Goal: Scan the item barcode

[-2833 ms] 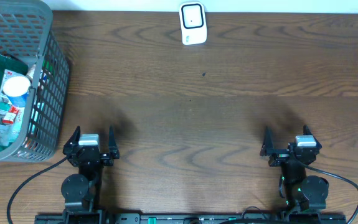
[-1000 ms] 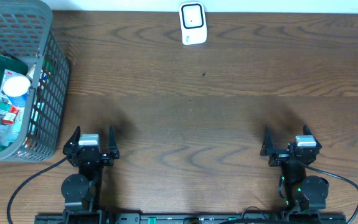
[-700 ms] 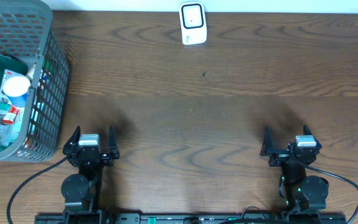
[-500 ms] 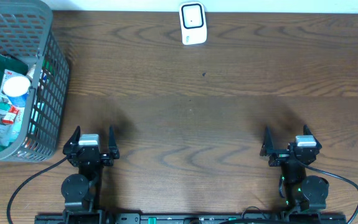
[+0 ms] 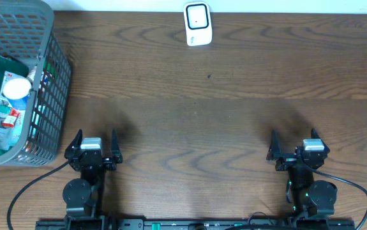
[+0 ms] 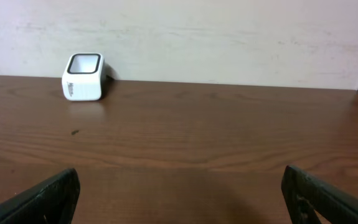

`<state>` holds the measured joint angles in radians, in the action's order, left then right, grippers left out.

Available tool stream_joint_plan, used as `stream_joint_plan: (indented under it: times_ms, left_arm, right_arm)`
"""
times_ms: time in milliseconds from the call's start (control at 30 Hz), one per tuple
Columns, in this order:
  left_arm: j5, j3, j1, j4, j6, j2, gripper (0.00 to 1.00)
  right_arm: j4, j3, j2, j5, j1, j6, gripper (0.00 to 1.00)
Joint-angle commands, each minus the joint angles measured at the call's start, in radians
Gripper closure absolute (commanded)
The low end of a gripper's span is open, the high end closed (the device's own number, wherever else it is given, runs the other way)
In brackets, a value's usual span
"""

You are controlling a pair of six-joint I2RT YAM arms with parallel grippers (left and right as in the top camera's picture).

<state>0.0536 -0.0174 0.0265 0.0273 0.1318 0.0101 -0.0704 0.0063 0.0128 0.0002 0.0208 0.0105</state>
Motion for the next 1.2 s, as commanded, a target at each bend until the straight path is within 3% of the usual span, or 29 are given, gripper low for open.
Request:
stream_joint_plan:
  times_ms: [0,867,1067,1167]
  left_arm:
    - [0.010,0.013,0.007,0.039,0.006,-0.006,0.14]
    - [0.010,0.004,0.007,0.031,-0.015,-0.006,0.14]
    - [0.074,-0.075,0.007,0.064,-0.193,-0.006,0.14]
    - [0.123,-0.204,0.007,0.168,-0.277,0.007,0.14]
  right_arm:
    - [-0.004,-0.001,0.000,0.010,-0.006,-0.010,0.01]
    - [-0.004,-0.001,0.000,0.010,-0.006,-0.010,0.01]
    - [-0.004,-0.001,0.000,0.010,-0.006,-0.010,0.01]
    - [-0.004,-0.001,0.000,0.010,-0.006,-0.010,0.01]
